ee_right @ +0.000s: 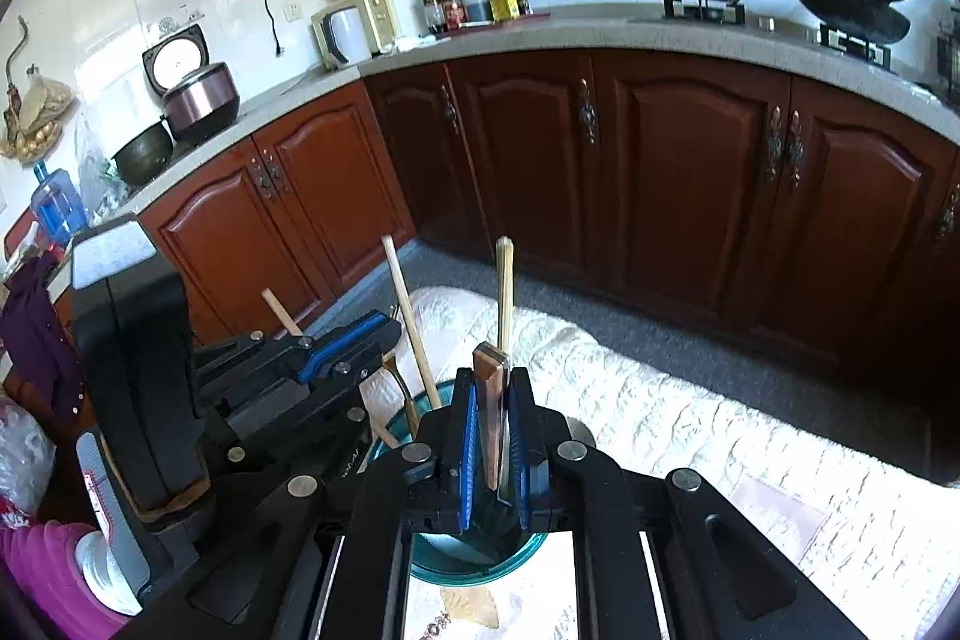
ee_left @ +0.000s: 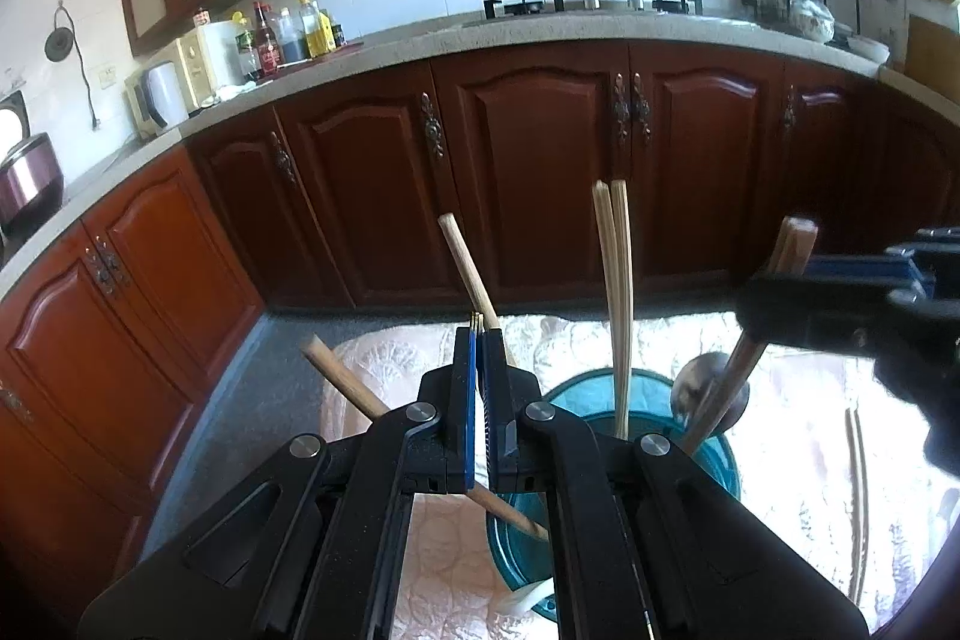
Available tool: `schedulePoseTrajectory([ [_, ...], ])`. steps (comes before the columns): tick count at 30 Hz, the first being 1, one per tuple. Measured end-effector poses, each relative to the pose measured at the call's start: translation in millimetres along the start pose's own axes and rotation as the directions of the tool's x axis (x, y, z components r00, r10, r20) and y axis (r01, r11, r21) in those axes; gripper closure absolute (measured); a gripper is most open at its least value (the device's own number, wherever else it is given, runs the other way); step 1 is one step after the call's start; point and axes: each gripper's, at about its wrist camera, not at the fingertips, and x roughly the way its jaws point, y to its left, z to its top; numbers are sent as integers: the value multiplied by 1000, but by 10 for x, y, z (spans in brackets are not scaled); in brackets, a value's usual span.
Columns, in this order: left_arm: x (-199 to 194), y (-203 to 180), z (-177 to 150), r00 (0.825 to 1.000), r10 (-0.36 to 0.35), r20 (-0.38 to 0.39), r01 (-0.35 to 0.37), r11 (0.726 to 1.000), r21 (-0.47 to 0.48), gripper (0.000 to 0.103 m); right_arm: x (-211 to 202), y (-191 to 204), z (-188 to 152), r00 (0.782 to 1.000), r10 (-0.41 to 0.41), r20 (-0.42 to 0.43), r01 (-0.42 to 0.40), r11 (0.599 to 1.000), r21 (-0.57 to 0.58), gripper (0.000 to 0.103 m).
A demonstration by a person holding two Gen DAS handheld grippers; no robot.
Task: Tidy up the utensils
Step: 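Open the right tool over the cup while the left tool releases the fork inside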
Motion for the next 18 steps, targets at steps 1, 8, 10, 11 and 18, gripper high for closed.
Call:
schedulePoseTrajectory([
  [1, 11, -1, -5, 1000, 1, -3, -1, 1000, 1, 102, 26, -6, -4, 1000, 0, -7, 0, 1000, 0, 93],
  [8, 48, -64, -77, 999, -3, -33, 4, 1000, 23, 102, 129, -61, -20, 999, 20, -36, -19, 999, 31, 93],
  [10, 68, -77, -104, 999, -6, -45, 7, 1000, 24, 102, 141, -88, -38, 999, 30, -43, -28, 998, 50, 93],
  [11, 78, -82, -115, 999, -8, -53, 9, 1000, 24, 102, 147, -98, -45, 998, 34, -46, -31, 998, 57, 93],
  [18, 116, -111, -140, 997, -16, -78, 17, 1000, 24, 102, 81, -101, -73, 999, 37, -32, -35, 997, 73, 87],
])
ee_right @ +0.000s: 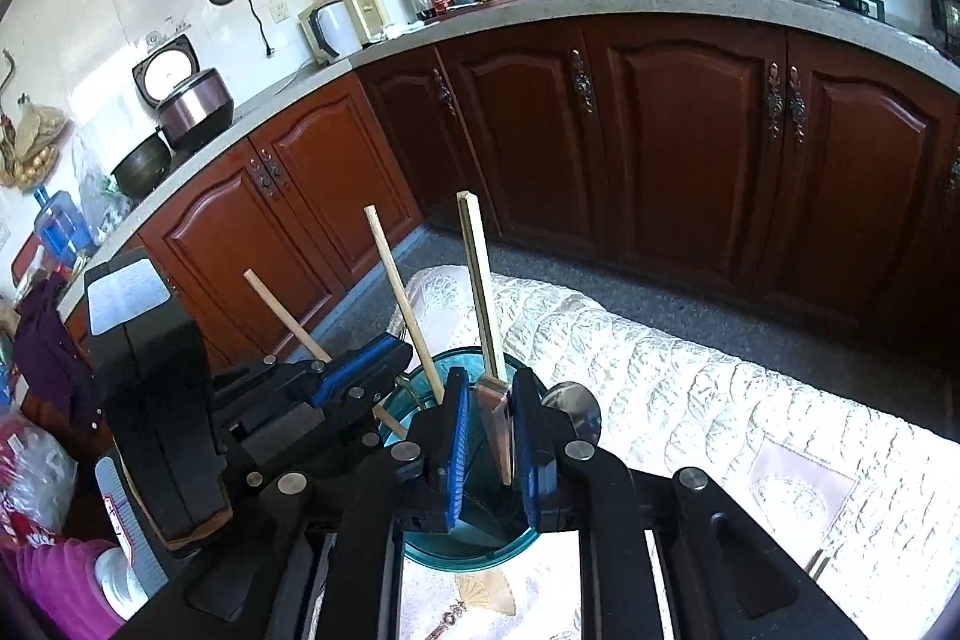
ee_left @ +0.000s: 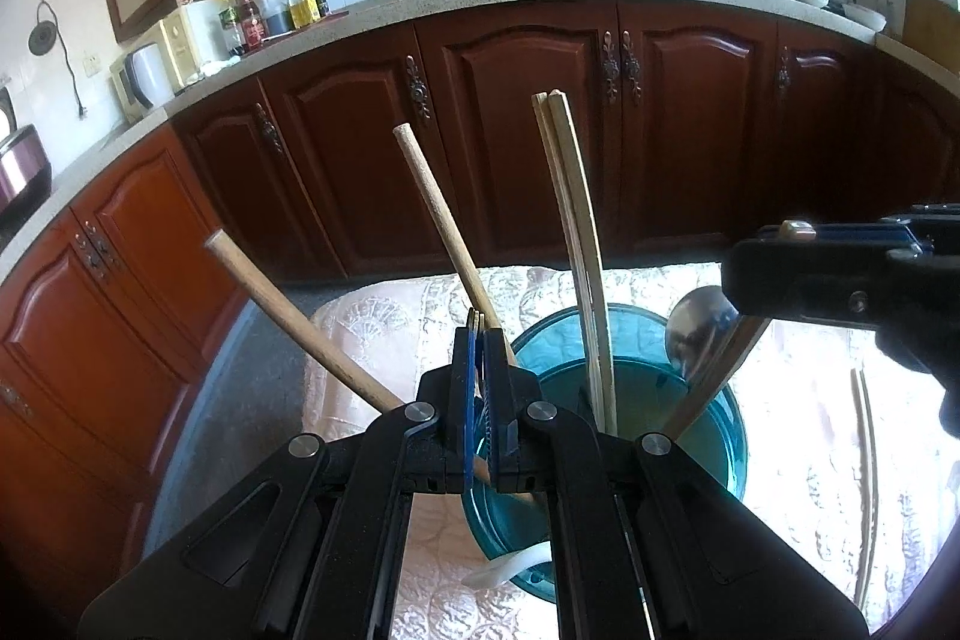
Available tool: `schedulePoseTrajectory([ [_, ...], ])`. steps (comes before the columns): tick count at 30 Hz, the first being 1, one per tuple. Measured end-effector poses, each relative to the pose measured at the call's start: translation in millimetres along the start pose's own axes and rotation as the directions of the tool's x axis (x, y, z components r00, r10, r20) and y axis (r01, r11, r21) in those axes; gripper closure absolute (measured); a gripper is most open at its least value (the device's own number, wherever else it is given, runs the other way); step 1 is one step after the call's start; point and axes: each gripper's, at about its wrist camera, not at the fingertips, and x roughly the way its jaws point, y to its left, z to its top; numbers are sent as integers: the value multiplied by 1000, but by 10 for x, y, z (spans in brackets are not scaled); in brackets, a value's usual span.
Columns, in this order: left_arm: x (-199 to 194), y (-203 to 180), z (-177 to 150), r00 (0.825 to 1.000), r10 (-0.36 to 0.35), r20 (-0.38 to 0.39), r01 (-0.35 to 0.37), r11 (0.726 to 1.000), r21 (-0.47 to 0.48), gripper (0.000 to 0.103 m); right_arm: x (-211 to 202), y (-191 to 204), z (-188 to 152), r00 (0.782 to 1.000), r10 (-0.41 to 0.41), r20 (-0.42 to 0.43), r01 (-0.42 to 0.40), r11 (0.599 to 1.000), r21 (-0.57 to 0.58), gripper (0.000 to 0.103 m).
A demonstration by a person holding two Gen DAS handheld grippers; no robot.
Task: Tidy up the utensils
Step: 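Open the right tool over the cup while the left tool releases the fork inside, then move both tools back over the remaining chopsticks on the placemat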
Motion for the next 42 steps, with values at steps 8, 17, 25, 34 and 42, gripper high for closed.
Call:
schedulePoseTrajectory([
  [8, -3, 51, 6, 1000, -17, -21, 16, 999, -35, 101, -120, -47, -34, 1000, 0, 23, 0, 1000, 26, 78],
  [17, -98, 44, 3, 997, -60, -39, 57, 997, -57, 80, -264, -92, -60, 999, -10, 50, 7, 999, 47, 74],
  [25, -293, 80, 50, 997, -80, -14, 78, 994, -81, 65, -447, -65, -92, 996, -12, 86, 7, 998, 55, 71],
  [34, -552, 95, 85, 995, -93, 20, 95, 990, -100, 59, -686, 10, -166, 993, -23, 120, 16, 998, 53, 66],
  [42, -840, 74, 107, 990, -118, 72, 125, 986, -113, 41, -949, -42, -304, 988, -55, 143, 46, 997, 66, 64],
])
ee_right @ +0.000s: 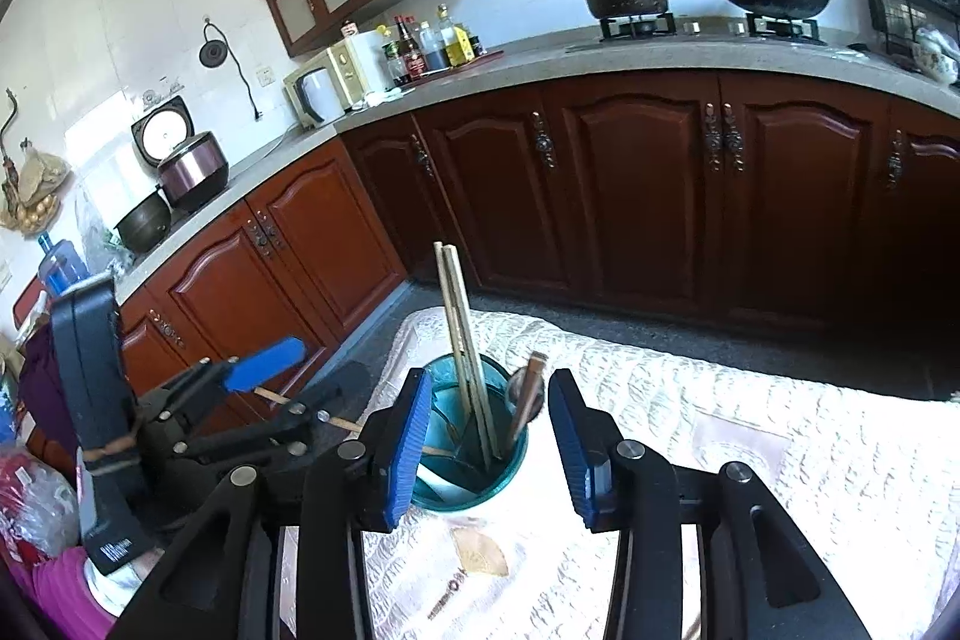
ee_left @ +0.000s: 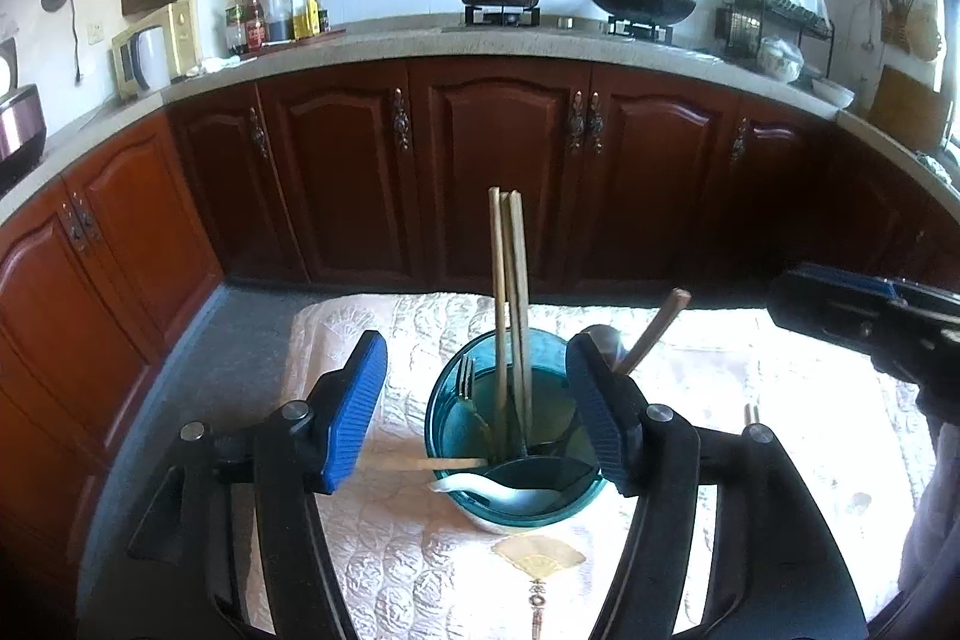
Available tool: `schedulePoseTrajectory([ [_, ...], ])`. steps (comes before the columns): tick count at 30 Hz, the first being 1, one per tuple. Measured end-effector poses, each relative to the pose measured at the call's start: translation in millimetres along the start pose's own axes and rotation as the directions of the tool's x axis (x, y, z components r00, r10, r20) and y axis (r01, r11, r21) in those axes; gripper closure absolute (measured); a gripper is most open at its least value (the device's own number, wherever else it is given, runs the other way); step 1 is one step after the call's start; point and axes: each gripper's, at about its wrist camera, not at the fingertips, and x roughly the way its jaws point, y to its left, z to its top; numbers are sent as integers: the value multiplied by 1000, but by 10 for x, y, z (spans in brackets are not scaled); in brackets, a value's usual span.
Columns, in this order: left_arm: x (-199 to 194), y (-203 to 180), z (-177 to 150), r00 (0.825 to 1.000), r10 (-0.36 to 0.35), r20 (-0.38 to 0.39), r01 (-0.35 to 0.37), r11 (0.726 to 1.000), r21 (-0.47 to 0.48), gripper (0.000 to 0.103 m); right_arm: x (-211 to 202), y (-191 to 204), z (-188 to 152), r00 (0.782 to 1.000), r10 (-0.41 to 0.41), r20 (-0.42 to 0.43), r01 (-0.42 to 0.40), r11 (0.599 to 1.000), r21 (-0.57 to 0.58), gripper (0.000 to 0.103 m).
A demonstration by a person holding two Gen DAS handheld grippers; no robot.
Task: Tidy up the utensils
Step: 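Move both tools back over the remaining chopsticks on the placemat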
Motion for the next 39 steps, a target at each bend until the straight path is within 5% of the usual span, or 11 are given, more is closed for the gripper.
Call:
schedulePoseTrajectory([
  [13, -315, -242, -15, 994, -112, 22, 111, 994, 8, 41, -348, -603, -424, 989, -141, -46, 143, 989, 47, 61],
  [19, -270, -561, -117, 977, -210, -29, 211, 977, 41, 41, -211, -1228, -914, 946, -270, -179, 291, 951, 102, 65],
  [27, 58, -1126, -393, 953, -259, -157, 278, 954, 112, 41, 302, -1929, -1347, 925, -236, -298, 316, 912, 259, 77],
  [36, 407, -1250, -519, 940, -243, -239, 277, 954, 119, 41, 804, -2138, -1348, 903, -229, -364, 338, 902, 269, 86],
  [39, 494, -1276, -565, 936, -239, -258, 277, 954, 118, 41, 821, -2206, -1353, 912, -211, -353, 321, 901, 292, 91],
])
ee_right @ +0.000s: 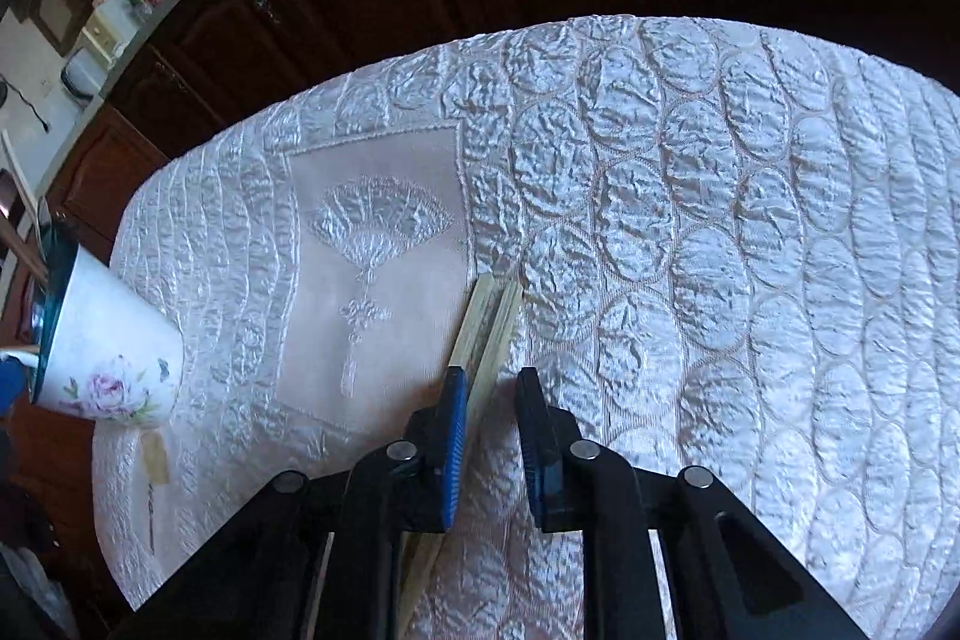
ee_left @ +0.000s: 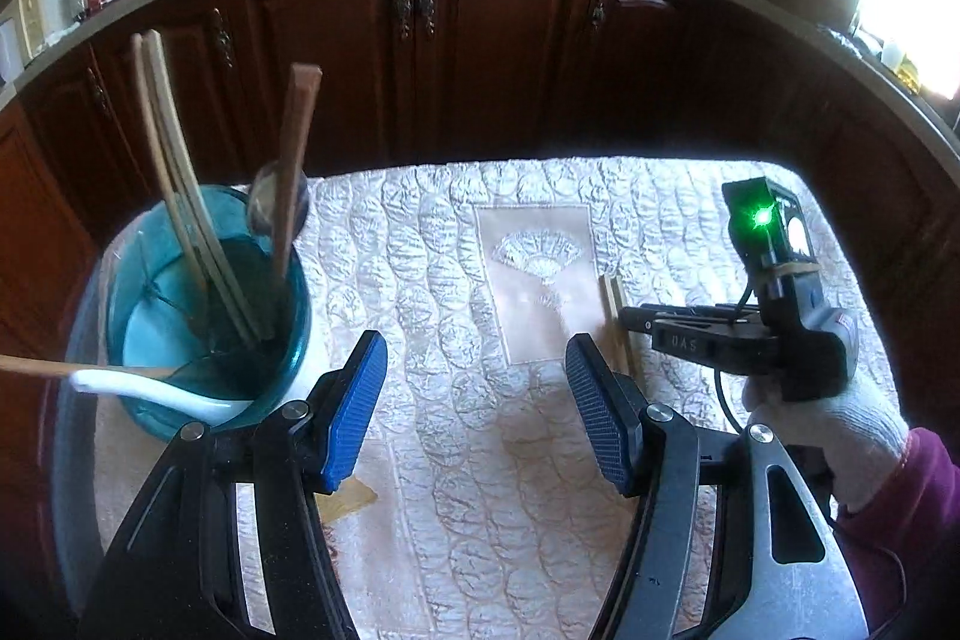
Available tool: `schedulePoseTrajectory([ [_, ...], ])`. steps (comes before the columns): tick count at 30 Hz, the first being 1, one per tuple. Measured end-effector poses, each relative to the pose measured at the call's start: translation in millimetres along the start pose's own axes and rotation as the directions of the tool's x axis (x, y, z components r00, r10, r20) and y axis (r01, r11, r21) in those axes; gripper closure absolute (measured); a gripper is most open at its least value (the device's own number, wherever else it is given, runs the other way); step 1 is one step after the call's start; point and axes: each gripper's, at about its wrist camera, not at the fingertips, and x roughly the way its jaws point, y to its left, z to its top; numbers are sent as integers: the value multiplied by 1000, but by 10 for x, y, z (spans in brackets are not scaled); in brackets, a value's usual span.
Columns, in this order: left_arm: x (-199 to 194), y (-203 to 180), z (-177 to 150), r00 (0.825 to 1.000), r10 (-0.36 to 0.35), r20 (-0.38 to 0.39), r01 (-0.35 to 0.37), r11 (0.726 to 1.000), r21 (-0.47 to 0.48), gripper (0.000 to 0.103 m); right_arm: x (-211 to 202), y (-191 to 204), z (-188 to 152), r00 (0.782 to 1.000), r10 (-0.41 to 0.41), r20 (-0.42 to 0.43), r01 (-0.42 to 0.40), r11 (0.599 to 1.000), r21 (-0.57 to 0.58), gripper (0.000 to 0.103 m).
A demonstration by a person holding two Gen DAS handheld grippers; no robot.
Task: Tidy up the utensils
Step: 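Move both tools back over the remaining chopsticks on the placemat, then close the right tool on a chopstick while the left tool grasps another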
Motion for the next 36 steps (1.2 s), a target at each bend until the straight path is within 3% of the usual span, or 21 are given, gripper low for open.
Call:
schedulePoseTrajectory([
  [4, 151, -50, 23, 999, -19, -28, 19, 1000, 0, 41, -129, -107, -27, 1000, -2, 13, 2, 1000, -17, 99],
  [8, 319, -155, 55, 998, -42, -49, 42, 999, 0, 41, -299, -363, -105, 998, -70, 3, 70, 997, -14, 99],
  [11, 435, -219, 55, 996, -58, -72, 57, 998, -6, 41, -441, -469, -104, 999, 27, 29, -28, 999, 39, 99],
  [13, 473, -243, 50, 995, -56, -79, 56, 998, -10, 41, -458, -421, -73, 998, 50, 35, -51, 998, 28, 94],
  [15, 491, -249, 51, 994, -59, -88, 59, 998, -12, 41, -404, -322, -31, 999, 43, 24, -43, 999, 6, 89],
  [21, 492, -197, 44, 994, -41, -100, 41, 999, -6, 41, -77, -256, 18, 999, 38, -20, -37, 998, 41, 89],
  [27, 597, -199, 73, 992, -53, -113, 52, 999, -10, 41, -198, -257, -98, 1000, 3, -14, -3, 1000, -14, 95],
  [36, 1097, -456, 239, 976, -135, -173, 135, 991, -14, 41, -447, -676, -201, 999, -20, -36, 21, 999, 26, 93],
])
